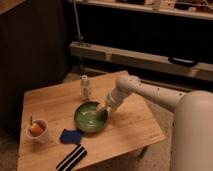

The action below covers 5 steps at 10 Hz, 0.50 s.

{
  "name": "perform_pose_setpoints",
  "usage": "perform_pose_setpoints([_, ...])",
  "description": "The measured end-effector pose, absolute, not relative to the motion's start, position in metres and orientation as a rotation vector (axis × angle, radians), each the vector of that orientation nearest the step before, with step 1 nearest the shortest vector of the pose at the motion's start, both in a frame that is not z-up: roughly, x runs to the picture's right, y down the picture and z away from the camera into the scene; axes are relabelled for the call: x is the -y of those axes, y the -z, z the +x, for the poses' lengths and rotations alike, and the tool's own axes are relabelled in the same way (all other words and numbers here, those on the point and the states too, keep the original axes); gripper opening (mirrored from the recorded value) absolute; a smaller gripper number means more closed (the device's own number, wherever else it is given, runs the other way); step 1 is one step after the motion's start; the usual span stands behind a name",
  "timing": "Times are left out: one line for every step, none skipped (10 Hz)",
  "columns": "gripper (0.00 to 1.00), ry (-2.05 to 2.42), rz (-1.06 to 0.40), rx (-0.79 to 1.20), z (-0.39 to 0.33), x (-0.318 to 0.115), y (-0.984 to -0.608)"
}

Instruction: Drag the ceramic bowl in a circle

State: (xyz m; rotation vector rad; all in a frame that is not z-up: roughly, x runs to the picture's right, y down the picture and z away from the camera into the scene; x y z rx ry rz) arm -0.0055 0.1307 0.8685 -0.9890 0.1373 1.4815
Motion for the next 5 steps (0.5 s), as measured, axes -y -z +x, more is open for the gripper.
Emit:
perform_pose_setpoints([0.50,-1.478,-0.991,-0.142,-0.0062,-0.1322,-0.8695])
perform_pose_setpoints([0.40,-1.477,-0.992,-0.145,-0.0067,-0.1333,-0.8700])
perform_pose_setpoints([0.34,-1.477,-0.990,-0.146,-0.0065,-0.1332,-0.8704])
perform_pose_setpoints([0.32,-1.479,-0.990,-0.148,-0.0052,-0.1342,-0.8716])
perform_pose_setpoints([0.32,-1.477,-0.991,-0.148,-0.0067,-0.1343,-0.8717])
